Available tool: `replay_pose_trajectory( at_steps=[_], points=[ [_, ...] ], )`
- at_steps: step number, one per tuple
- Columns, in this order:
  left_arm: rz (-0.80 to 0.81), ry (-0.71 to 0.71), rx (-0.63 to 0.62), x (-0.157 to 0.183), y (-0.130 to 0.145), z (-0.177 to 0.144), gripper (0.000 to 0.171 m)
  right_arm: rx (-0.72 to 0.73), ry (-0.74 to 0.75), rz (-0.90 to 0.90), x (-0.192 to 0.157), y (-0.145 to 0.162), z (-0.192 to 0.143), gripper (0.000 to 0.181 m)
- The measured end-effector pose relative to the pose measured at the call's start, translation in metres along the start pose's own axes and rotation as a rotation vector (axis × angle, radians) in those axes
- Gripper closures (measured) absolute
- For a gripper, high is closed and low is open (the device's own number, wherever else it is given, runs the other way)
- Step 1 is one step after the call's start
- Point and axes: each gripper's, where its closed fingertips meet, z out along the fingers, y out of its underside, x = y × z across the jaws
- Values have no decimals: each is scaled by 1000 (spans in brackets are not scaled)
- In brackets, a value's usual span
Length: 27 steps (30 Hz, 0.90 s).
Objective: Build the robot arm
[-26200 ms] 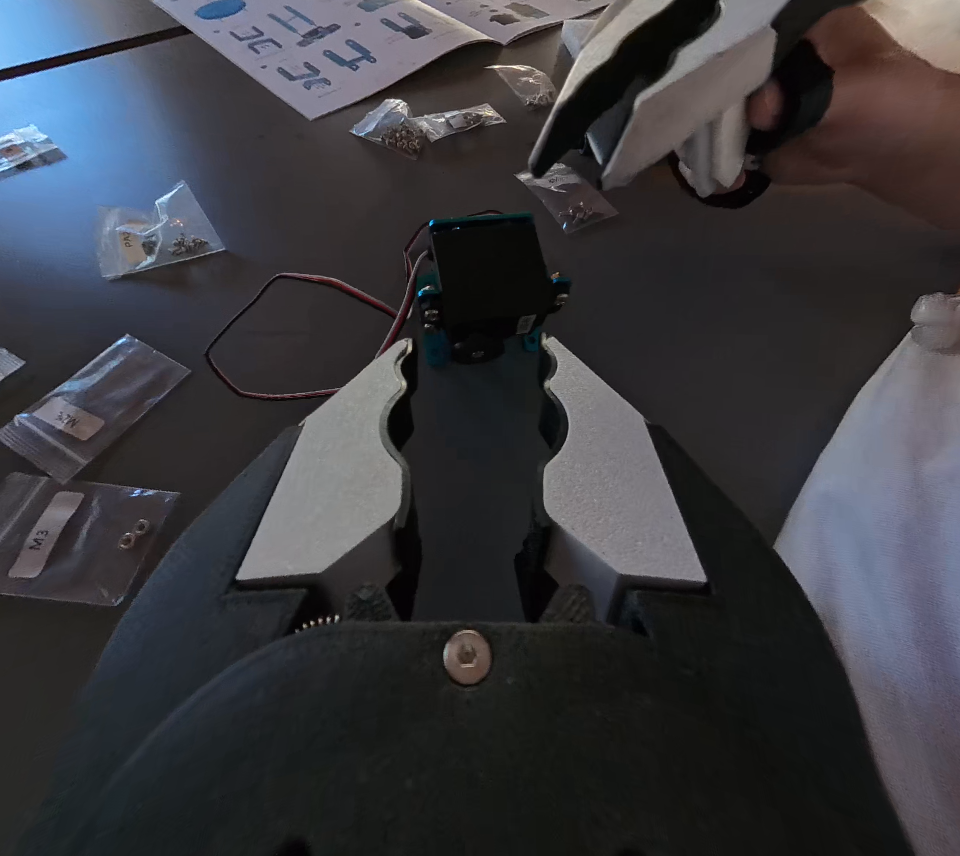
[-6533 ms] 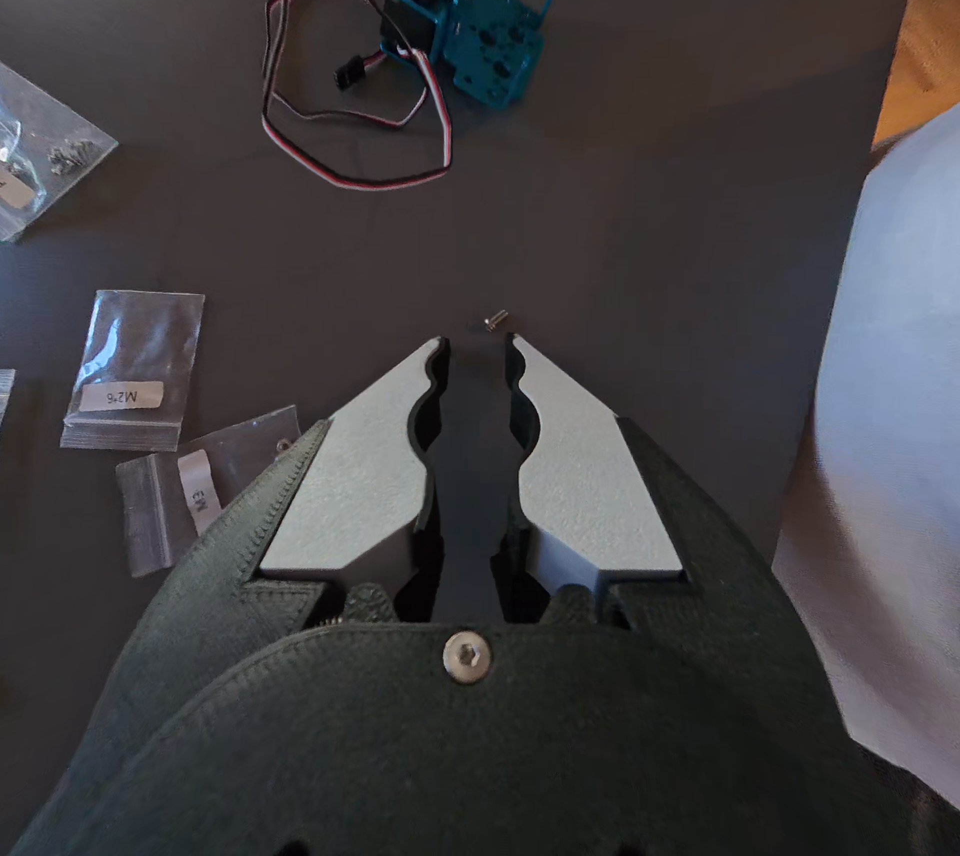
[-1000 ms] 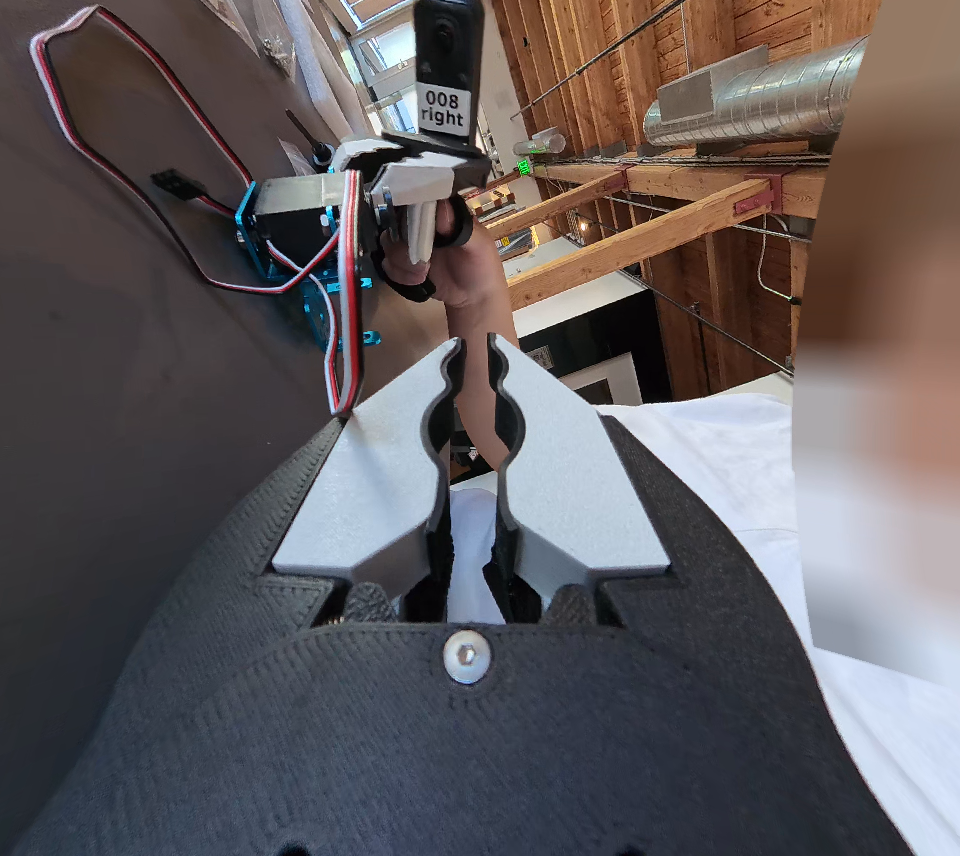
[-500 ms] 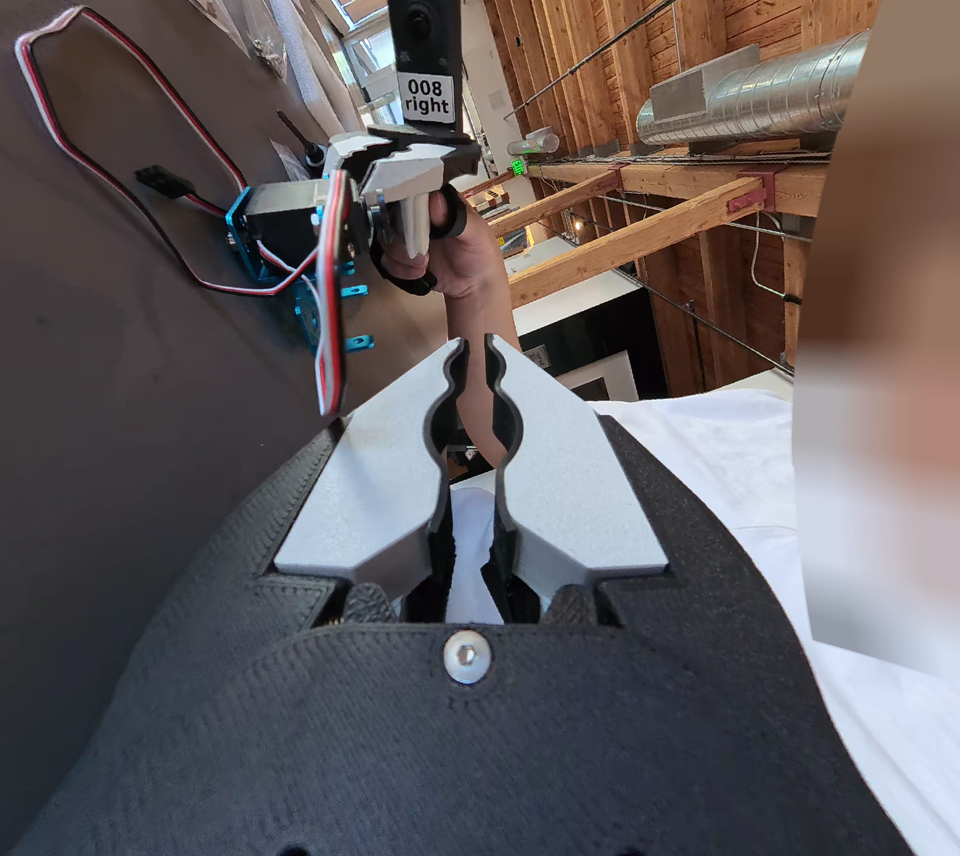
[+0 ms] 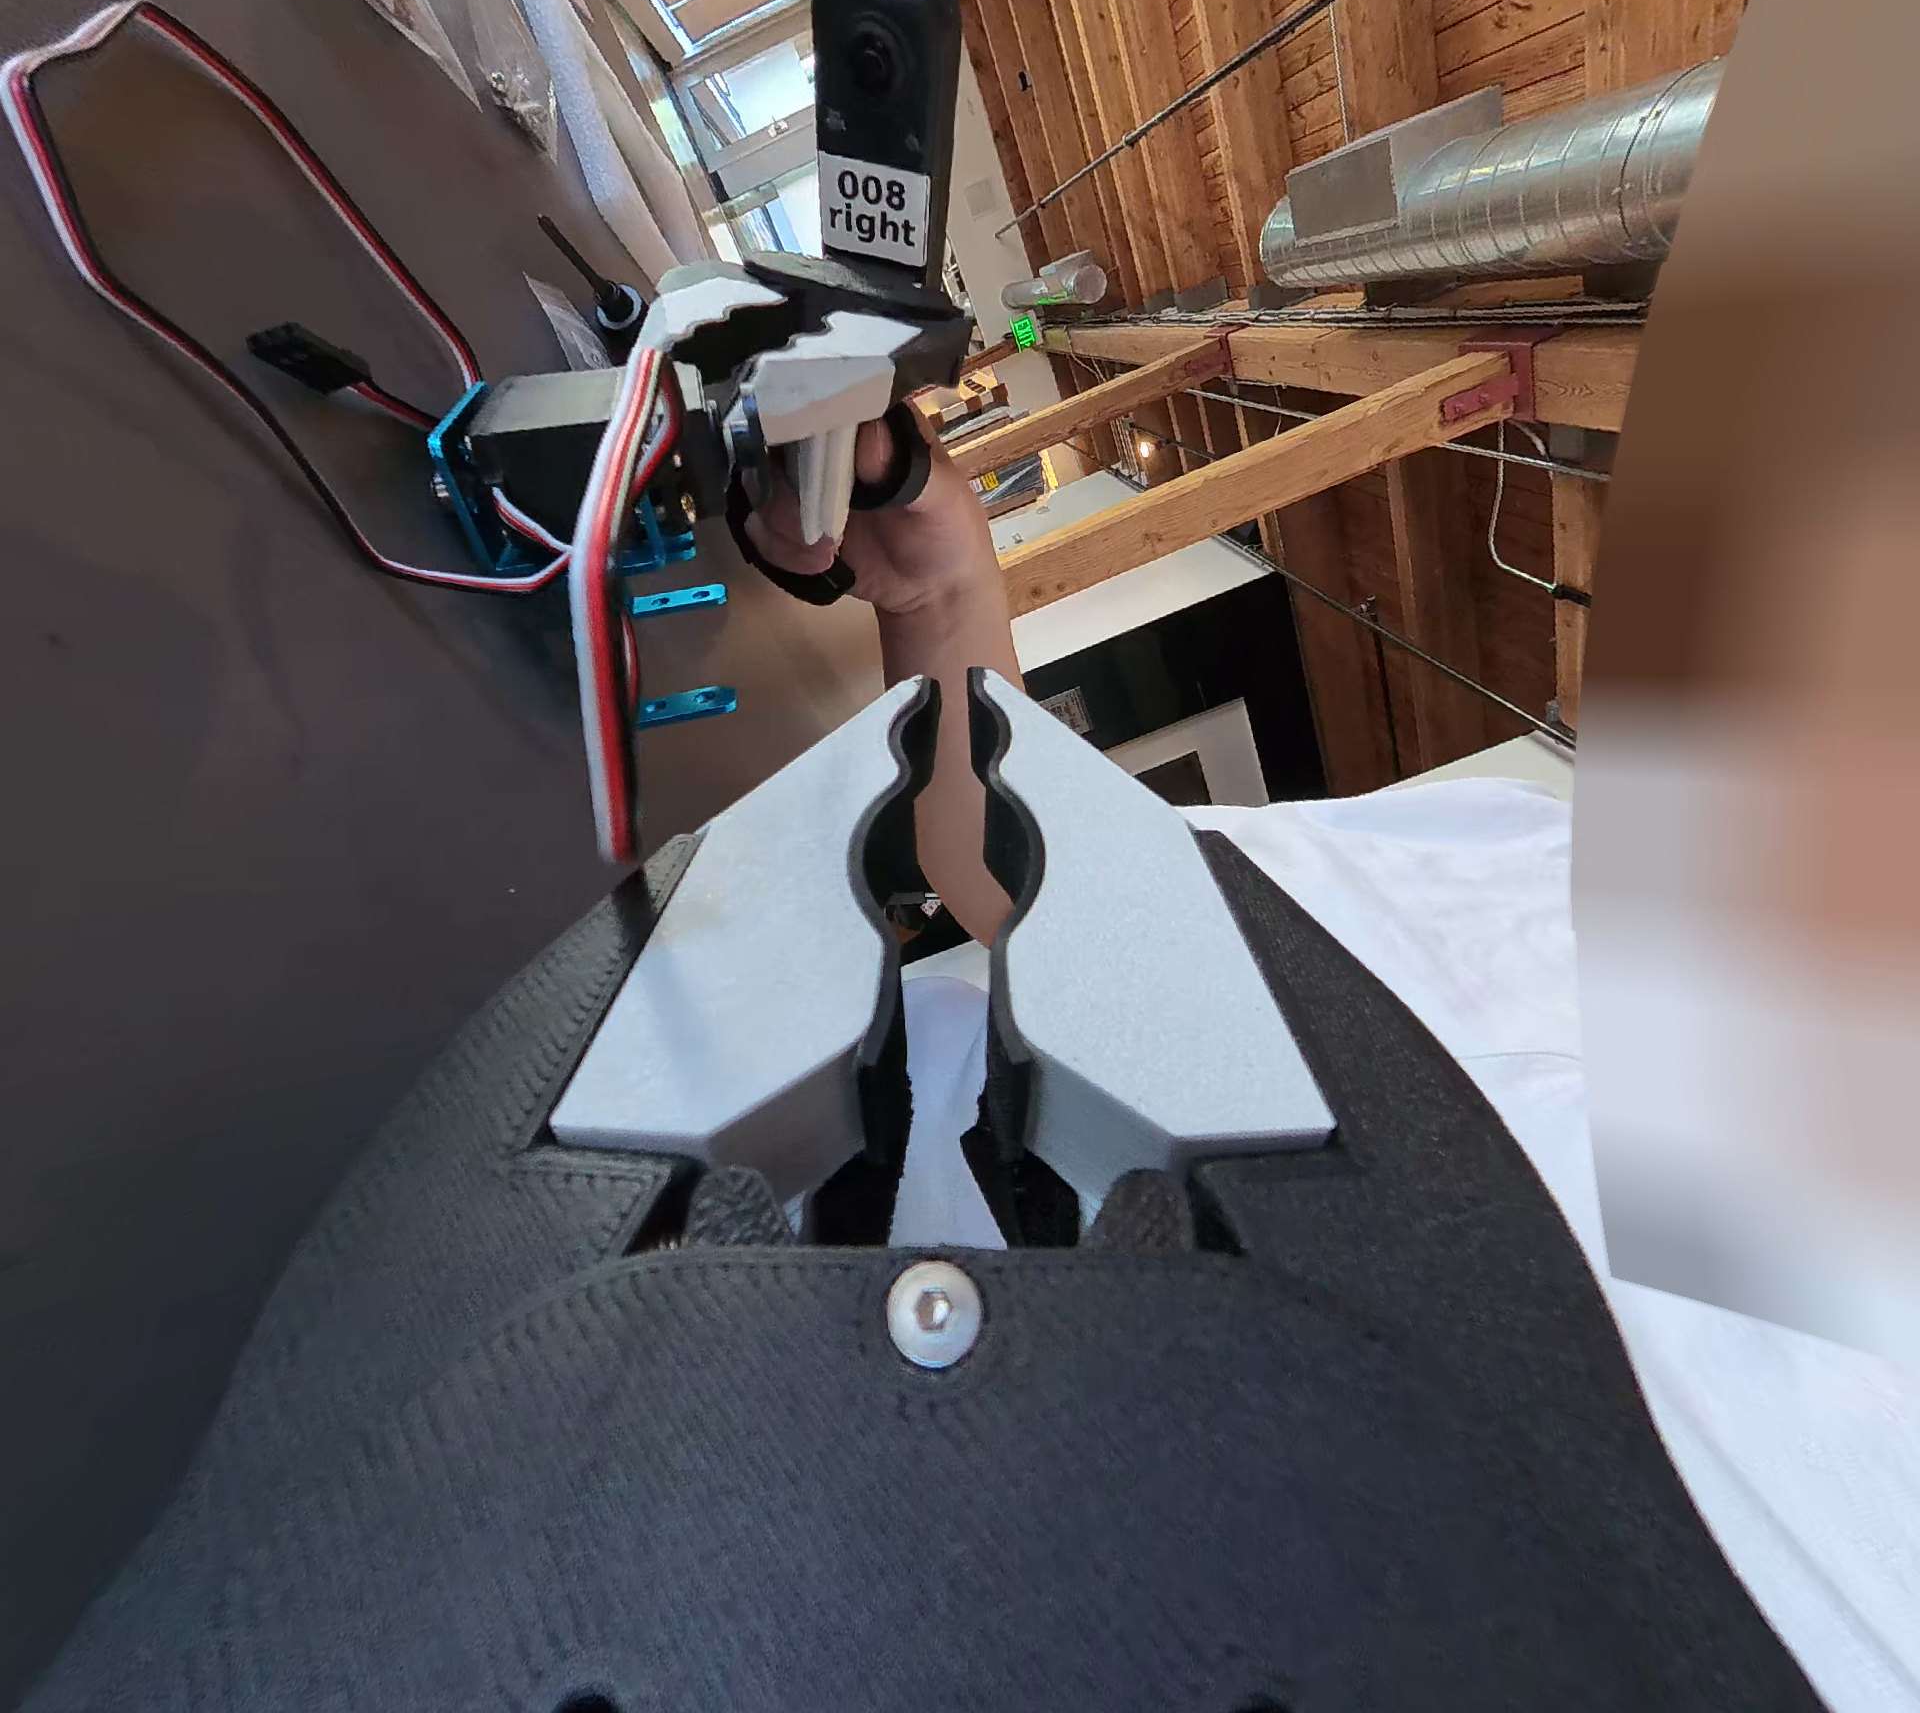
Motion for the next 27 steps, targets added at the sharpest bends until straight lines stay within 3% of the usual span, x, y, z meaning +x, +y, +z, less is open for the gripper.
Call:
replay_pose_trajectory(
  at_steps=[13,27],
  points=[
    [-1,-1,-8,0,2,1,167,53,-52,80,0,-2,-3,162],
    [4,9,-15,2,2,1,169,50,-118,251,1,-3,1,171]
  ],
)
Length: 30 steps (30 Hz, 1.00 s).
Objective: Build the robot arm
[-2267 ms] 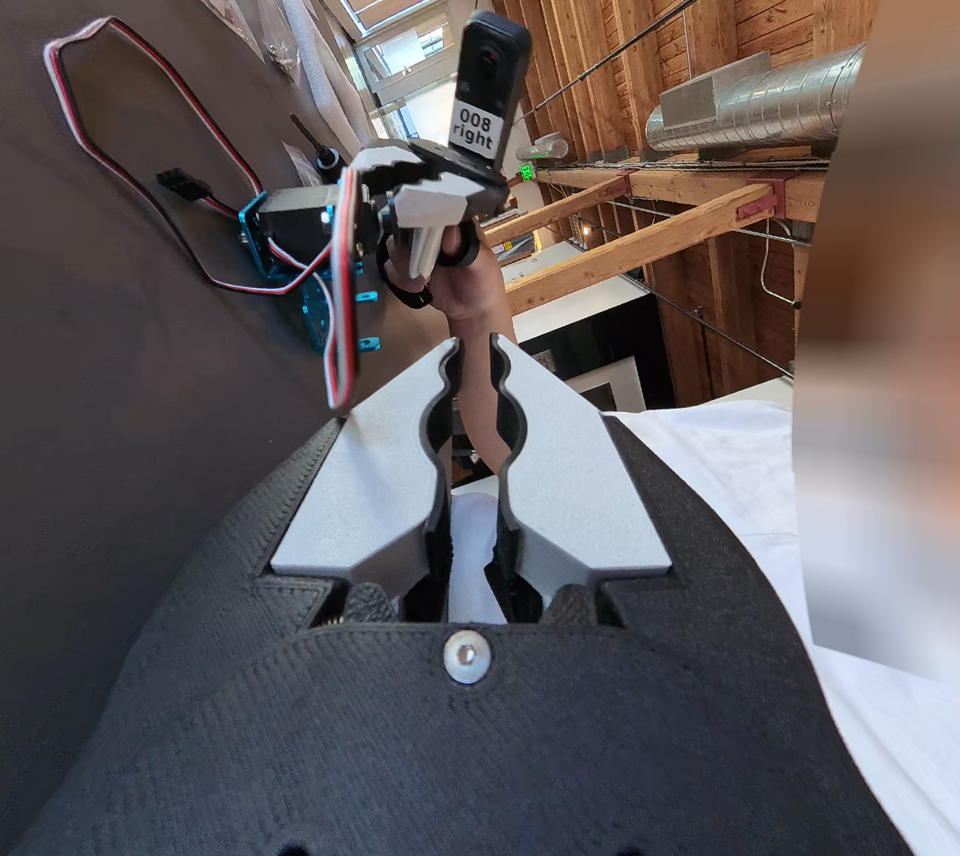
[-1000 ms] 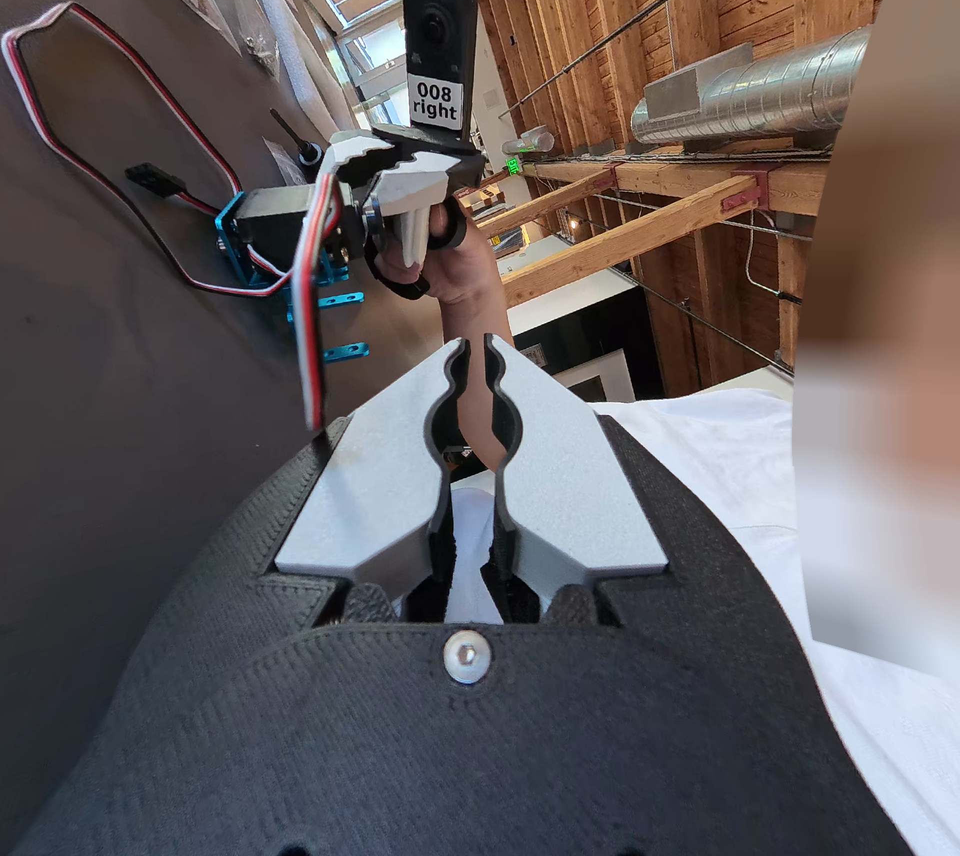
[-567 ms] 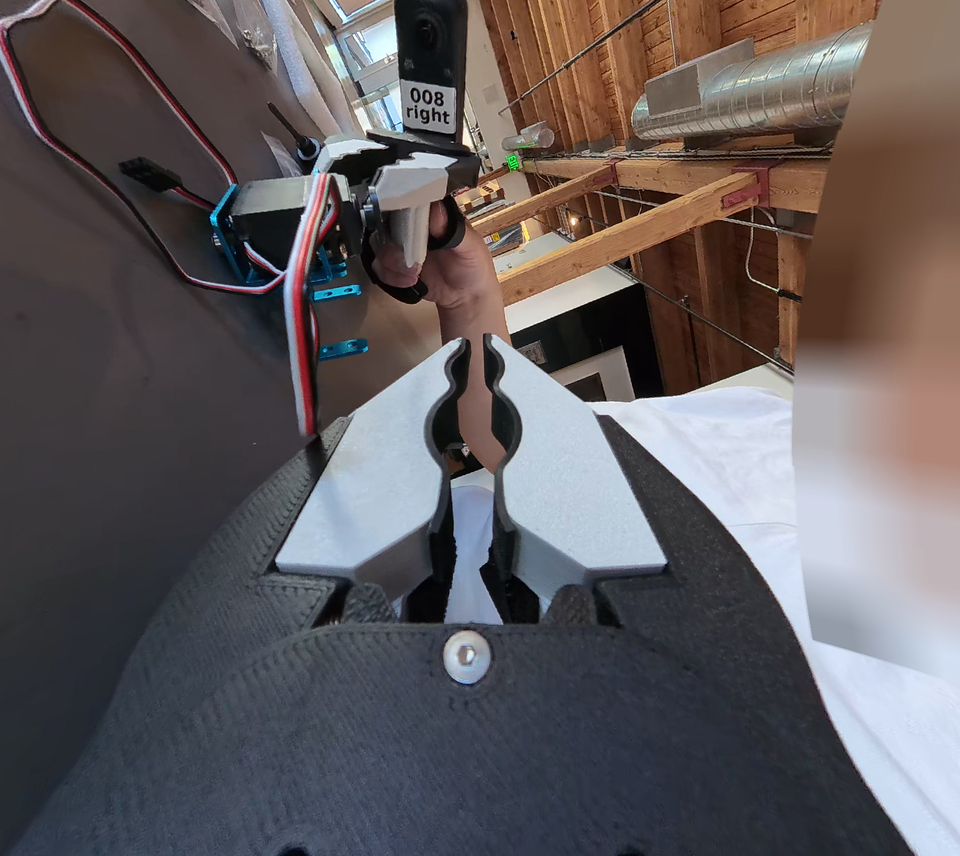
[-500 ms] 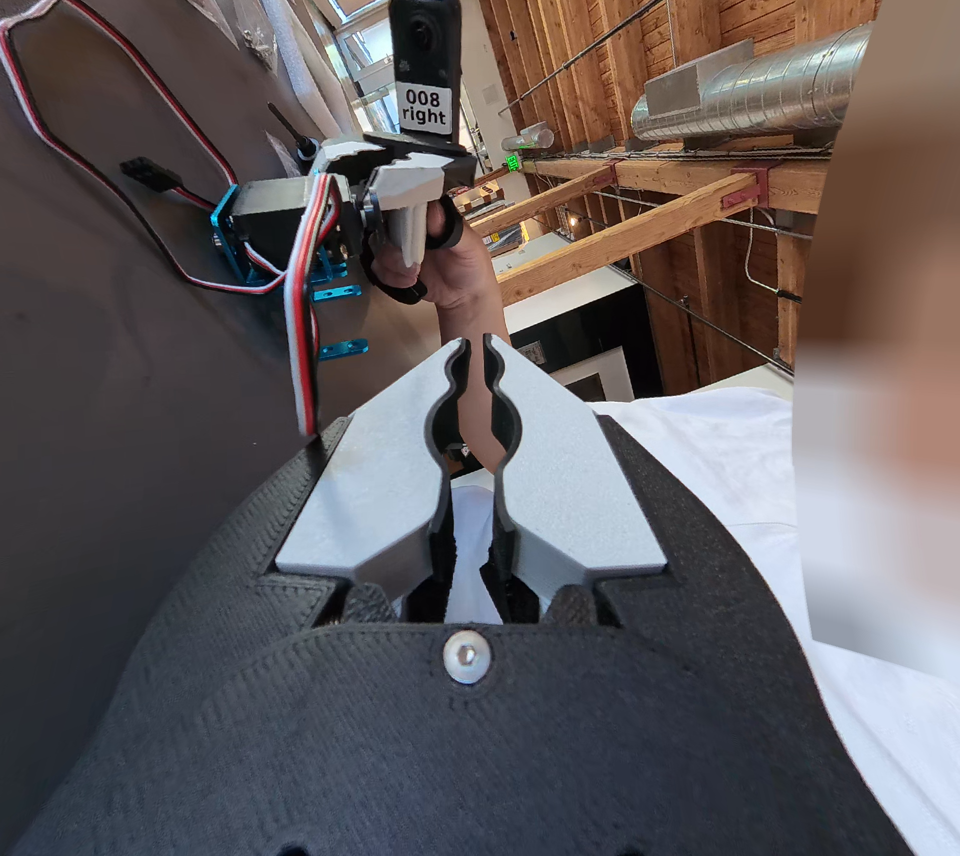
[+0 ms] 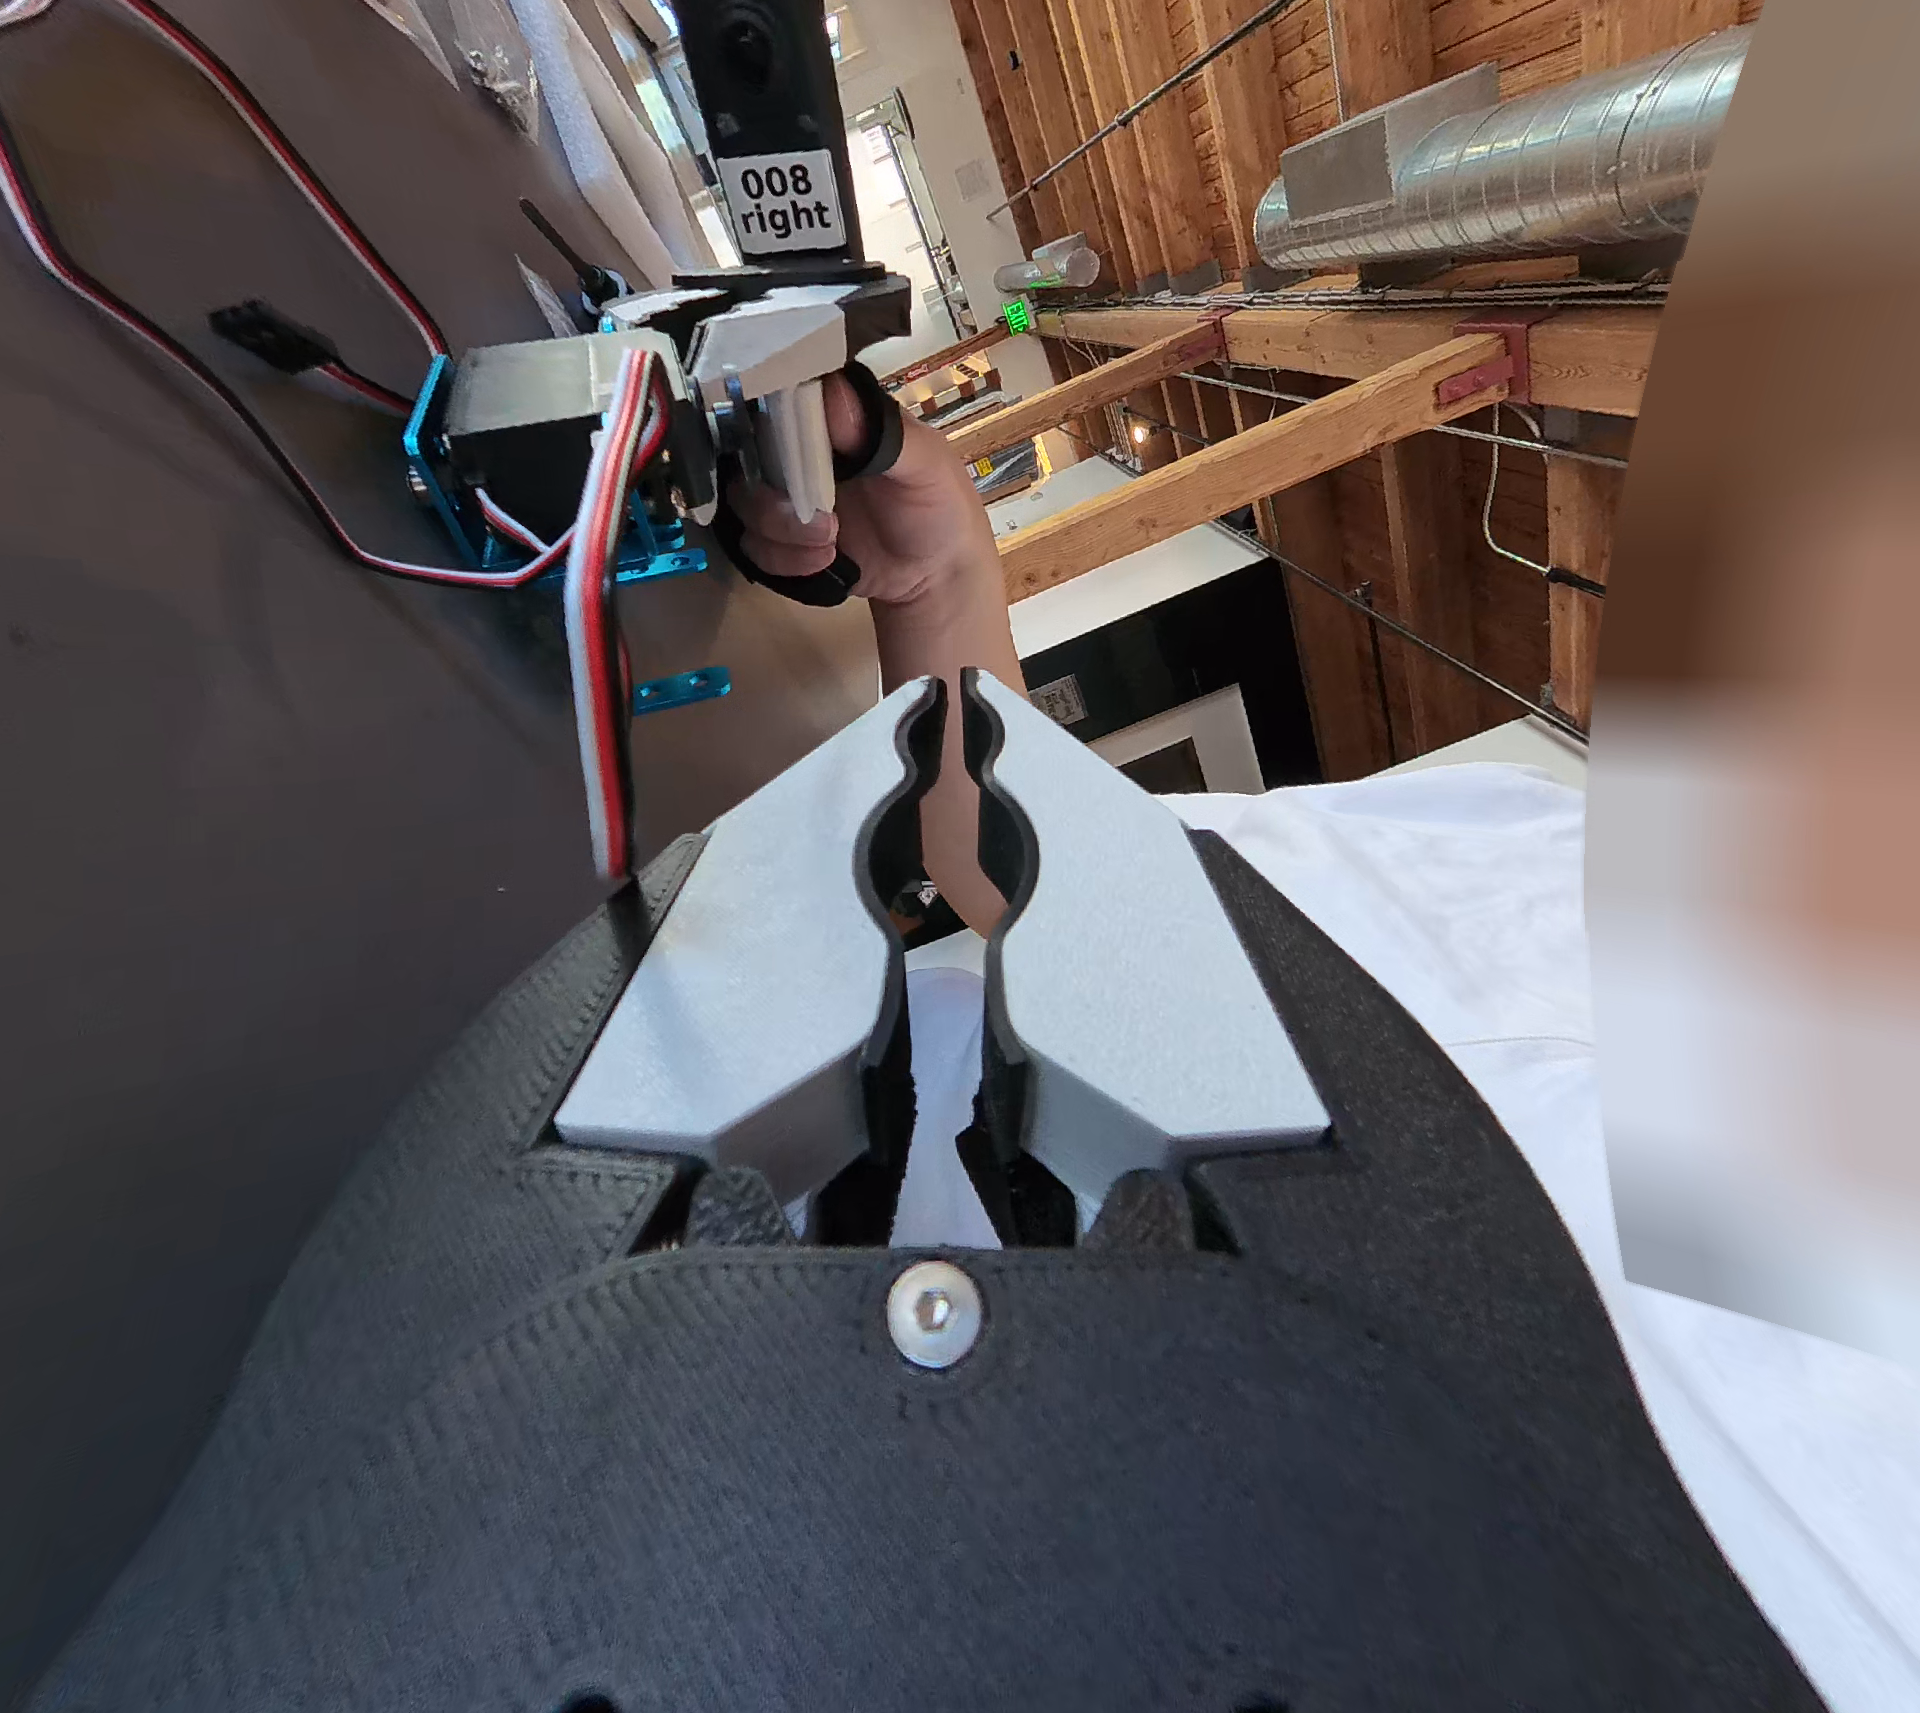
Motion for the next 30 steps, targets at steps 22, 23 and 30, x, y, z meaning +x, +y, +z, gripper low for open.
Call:
replay_pose_trajectory(
  at_steps=[22,23,30],
  points=[
    [604,-214,-515,-2,-39,12,144,-19,283,-594,-28,8,10,171],
    [593,-222,-564,-11,-35,13,143,-33,309,-636,-30,10,11,176],
    [557,-158,-596,-29,-41,15,143,-85,377,-730,-32,15,20,176]
  ],
)
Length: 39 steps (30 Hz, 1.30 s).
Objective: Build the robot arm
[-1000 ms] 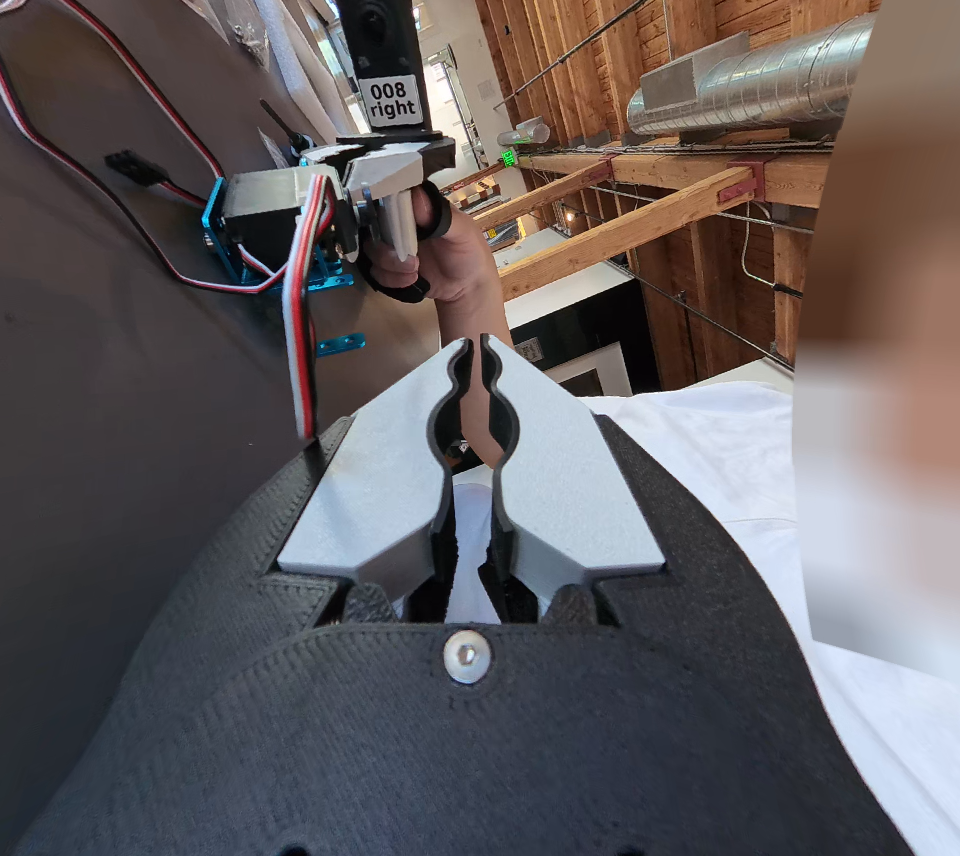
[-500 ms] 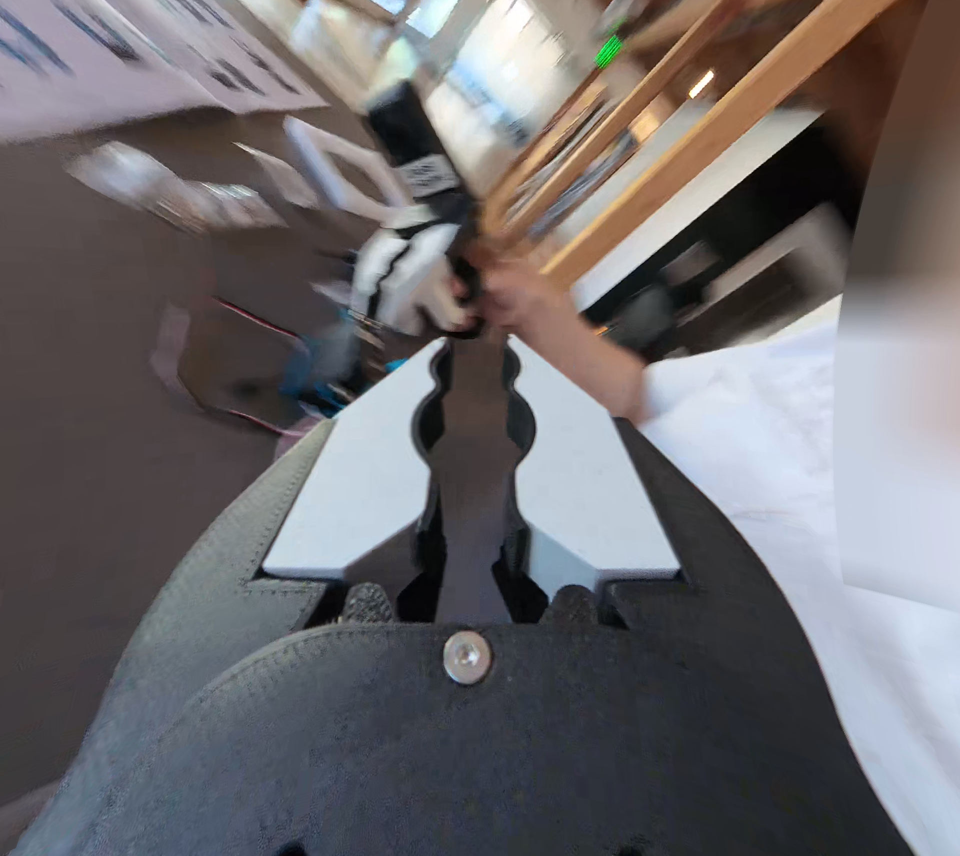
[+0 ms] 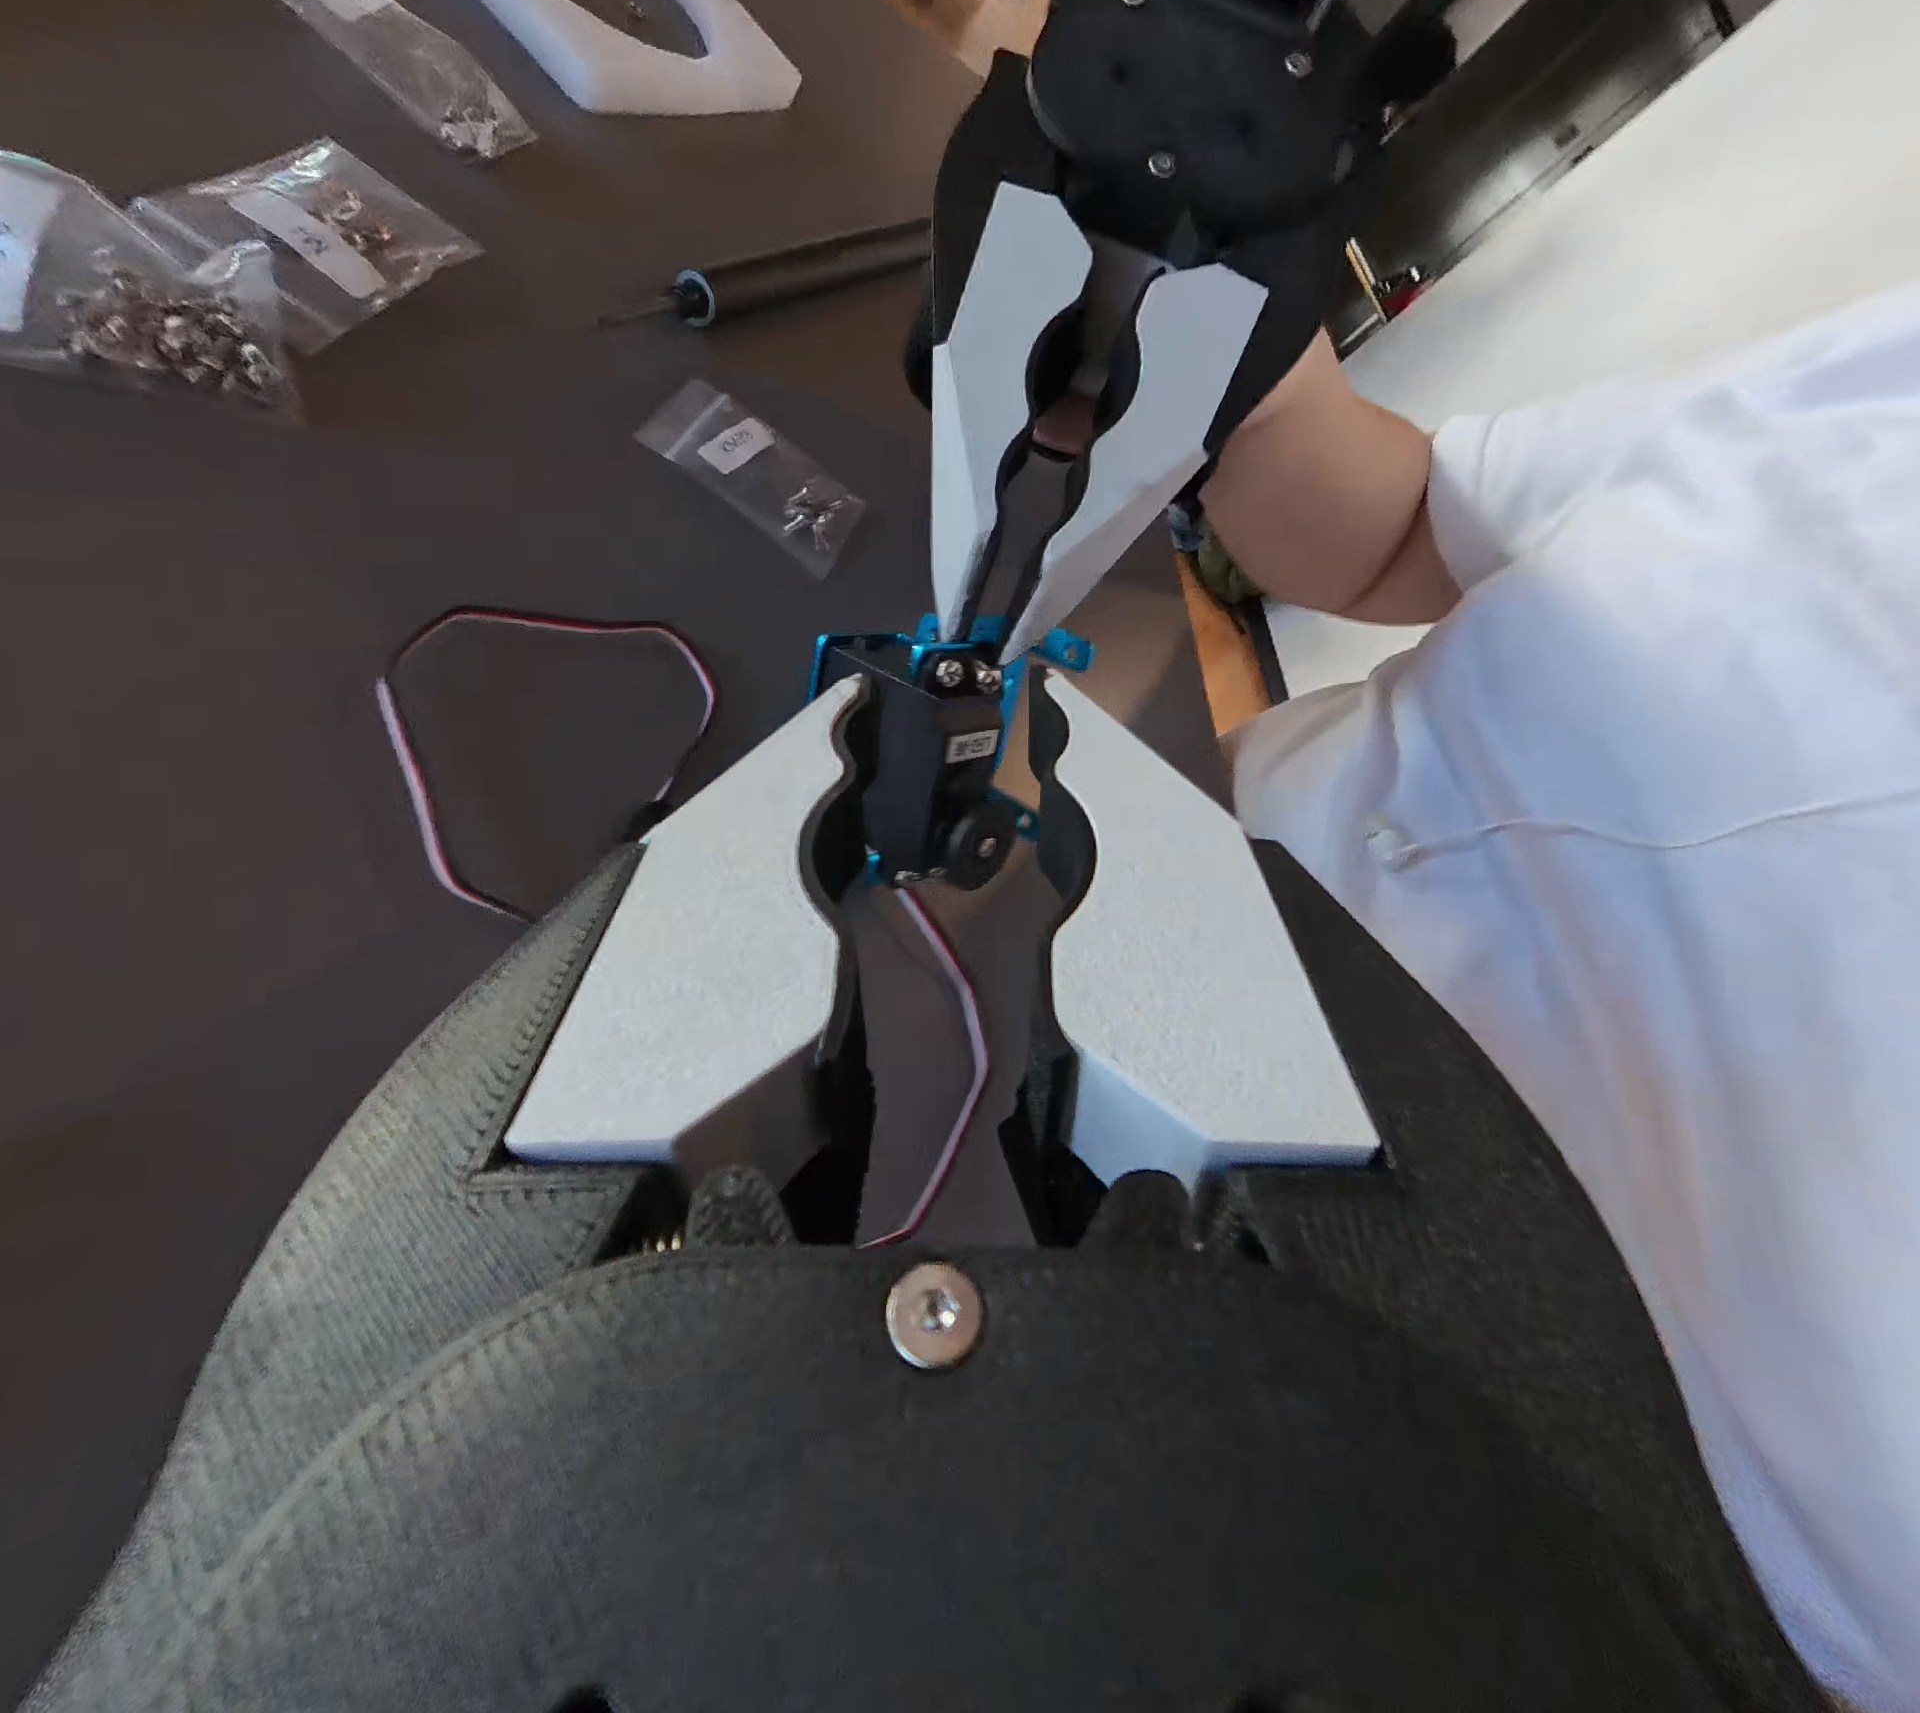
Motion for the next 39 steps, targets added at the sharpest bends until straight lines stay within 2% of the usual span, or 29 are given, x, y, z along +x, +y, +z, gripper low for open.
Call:
replay_pose_trajectory(
  at_steps=[4,9,12,14,16,21,27,39],
  points=[
    [37,76,-38,5,5,-2,141,-15,17,-49,-1,-1,2,177],
    [130,88,-78,13,13,2,144,-87,67,-346,-6,-5,5,179],
    [176,42,-117,16,22,7,154,-117,85,-476,-13,-3,11,180],
    [217,-14,-112,15,25,6,162,-116,68,-466,-18,-3,12,180],
    [245,-54,-102,19,28,6,160,-102,54,-444,-20,-2,11,178],
    [269,-143,-53,20,30,4,148,-37,4,-434,-32,-3,4,160],
    [287,-203,-6,17,30,4,151,-48,72,-474,-23,-5,9,145],
    [303,-215,25,14,32,0,158,-195,47,-519,-16,-4,21,149]
  ],
)
